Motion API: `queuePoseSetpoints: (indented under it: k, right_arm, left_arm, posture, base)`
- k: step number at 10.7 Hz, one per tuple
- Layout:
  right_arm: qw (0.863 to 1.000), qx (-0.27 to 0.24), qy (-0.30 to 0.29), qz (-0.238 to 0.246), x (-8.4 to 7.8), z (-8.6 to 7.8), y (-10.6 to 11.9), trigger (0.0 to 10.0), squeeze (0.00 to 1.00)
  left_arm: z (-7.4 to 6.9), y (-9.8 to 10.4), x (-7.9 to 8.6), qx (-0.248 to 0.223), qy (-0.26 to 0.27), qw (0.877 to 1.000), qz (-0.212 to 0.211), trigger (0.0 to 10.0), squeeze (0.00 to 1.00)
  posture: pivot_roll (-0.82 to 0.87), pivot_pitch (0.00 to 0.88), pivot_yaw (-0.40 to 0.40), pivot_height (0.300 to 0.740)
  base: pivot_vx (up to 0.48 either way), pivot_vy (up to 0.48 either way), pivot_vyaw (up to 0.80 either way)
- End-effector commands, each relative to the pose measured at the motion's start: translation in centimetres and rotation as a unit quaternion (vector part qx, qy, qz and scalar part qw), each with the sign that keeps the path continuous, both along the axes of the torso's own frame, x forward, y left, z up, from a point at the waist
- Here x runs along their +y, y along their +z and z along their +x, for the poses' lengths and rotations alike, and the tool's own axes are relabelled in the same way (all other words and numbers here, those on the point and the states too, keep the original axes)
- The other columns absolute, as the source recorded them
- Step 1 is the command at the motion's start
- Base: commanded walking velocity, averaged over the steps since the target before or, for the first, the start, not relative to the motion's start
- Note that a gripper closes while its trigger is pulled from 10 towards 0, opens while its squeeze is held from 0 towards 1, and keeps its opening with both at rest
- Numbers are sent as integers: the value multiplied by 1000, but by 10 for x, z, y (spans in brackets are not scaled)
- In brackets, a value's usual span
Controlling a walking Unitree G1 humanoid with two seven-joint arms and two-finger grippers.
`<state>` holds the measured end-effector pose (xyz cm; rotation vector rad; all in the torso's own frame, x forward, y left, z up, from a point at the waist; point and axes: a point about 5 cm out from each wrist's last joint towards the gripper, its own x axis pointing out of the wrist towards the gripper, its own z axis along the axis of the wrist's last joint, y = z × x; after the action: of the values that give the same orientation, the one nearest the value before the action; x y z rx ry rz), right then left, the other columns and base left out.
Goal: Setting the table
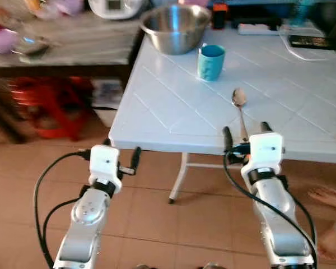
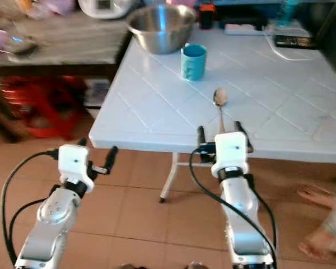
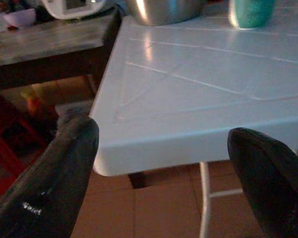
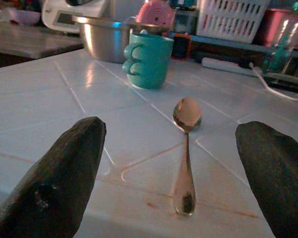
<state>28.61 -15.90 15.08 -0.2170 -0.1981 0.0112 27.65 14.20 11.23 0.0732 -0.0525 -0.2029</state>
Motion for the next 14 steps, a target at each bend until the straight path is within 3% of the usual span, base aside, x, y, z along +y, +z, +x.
queuePoseSetpoints:
  k: [1, 14]
  right_arm:
    - [1000, -4, -1, 4, 0, -1, 2, 10000, 0]
    - [1000, 1, 5, 6, 2, -1, -1, 10000, 0]
  left_arm:
    - [-1, 3, 3, -5, -6, 1000, -1, 10000, 0]
    - [-2, 1, -5, 4, -35, 999, -15, 10000, 0]
  posture:
    - [-67, 140, 111, 740]
    - [-71, 141, 108, 740]
  base:
    - [0, 0, 0]
    - [37, 0, -127]
